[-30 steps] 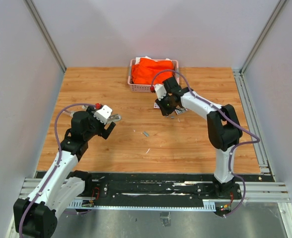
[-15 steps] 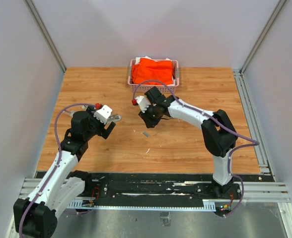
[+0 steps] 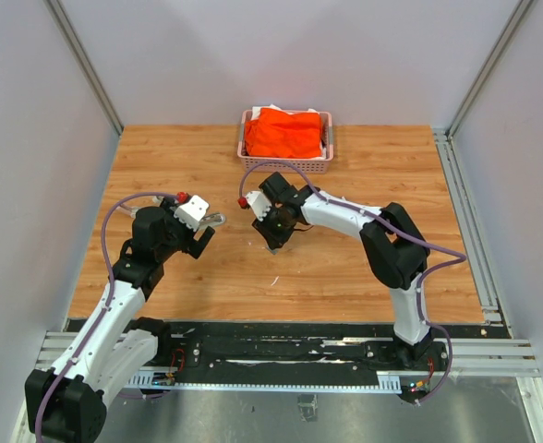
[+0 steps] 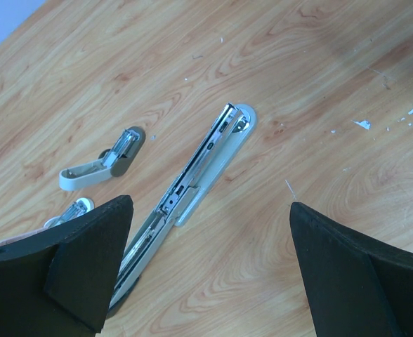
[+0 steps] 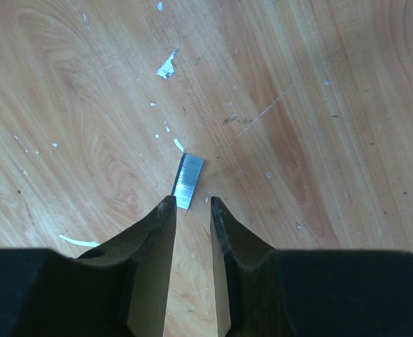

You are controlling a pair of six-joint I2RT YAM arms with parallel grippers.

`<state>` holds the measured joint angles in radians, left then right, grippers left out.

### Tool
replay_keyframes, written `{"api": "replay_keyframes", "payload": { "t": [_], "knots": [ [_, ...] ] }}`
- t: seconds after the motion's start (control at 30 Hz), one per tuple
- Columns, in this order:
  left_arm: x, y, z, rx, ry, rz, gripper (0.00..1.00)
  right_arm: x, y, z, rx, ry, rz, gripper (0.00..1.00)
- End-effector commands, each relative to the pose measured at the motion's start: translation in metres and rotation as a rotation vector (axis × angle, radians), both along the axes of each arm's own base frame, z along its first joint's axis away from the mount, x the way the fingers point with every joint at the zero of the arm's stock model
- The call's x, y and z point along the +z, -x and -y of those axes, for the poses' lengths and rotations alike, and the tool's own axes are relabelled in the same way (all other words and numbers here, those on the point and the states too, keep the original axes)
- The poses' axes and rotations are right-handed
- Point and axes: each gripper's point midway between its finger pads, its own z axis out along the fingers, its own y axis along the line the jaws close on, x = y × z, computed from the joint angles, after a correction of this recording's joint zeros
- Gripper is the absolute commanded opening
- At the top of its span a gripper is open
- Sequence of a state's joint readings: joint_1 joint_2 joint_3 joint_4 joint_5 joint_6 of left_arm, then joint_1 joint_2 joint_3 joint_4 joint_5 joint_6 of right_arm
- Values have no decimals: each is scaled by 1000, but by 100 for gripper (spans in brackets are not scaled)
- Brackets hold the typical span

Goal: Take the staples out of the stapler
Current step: Pick up the staple from the center of the board.

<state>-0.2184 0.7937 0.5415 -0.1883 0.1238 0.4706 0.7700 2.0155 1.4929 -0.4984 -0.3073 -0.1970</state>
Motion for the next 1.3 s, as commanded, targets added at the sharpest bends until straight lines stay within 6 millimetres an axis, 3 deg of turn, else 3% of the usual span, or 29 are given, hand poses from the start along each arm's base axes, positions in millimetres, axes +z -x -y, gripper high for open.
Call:
{"api": "replay_keyframes", "payload": {
  "t": [0.0, 0.97, 1.27],
  "knots": [
    [2, -1, -1, 1, -5, 26, 98, -13, 10, 2, -2, 53, -22, 28],
    [1, -1, -1, -1, -7, 27, 98, -22, 9, 1, 1, 90, -26, 19],
    [1, -1, -1, -1, -7, 28, 98, -20, 7, 1, -3, 94, -12, 4]
  ]
}}
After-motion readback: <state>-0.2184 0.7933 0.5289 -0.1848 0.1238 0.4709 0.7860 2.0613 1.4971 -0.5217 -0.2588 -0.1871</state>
